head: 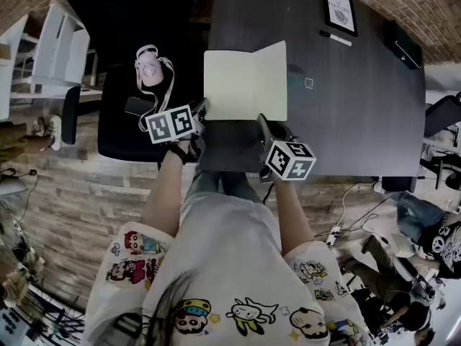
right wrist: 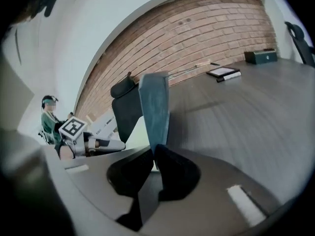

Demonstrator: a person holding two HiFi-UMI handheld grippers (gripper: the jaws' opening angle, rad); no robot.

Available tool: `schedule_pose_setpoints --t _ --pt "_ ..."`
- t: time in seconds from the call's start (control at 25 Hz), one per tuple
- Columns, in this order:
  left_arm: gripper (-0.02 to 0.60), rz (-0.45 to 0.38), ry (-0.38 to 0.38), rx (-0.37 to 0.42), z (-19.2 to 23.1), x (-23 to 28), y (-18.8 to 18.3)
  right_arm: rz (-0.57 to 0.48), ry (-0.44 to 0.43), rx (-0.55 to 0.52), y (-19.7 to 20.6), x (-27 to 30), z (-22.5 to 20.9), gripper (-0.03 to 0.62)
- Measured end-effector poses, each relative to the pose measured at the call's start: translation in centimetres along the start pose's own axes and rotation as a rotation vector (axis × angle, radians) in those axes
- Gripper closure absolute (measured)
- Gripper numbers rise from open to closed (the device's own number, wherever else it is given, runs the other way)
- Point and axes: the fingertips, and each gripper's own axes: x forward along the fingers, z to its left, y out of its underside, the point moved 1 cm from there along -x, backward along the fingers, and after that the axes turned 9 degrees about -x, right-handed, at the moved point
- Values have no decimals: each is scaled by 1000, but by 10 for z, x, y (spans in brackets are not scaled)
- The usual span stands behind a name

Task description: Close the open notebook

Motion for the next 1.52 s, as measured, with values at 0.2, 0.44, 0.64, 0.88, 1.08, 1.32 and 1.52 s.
schedule_pose_setpoints --t 0.2,0.44,0.64,0.88,1.08,1.32,1.52 --pt "525 -11 33 -51 0 1 -1 49 17 -228 0 3 11 549" --pt "528 -18 78 -88 3 1 -2 100 17 -447 3 10 21 534" --pt "531 -16 113 -118 4 0 -3 130 4 -603 7 14 30 520" --pt "532 -42 165 -124 4 -4 -3 199 -50 -807 13 24 48 486" --pt "532 -59 186 -147 6 -11 -2 272 -111 -921 26 35 57 476" --pt "532 -90 190 -174 15 -21 -7 368 -158 -921 40 48 58 477" --pt "532 -103 186 -161 13 -26 -10 361 -178 -853 35 48 57 480"
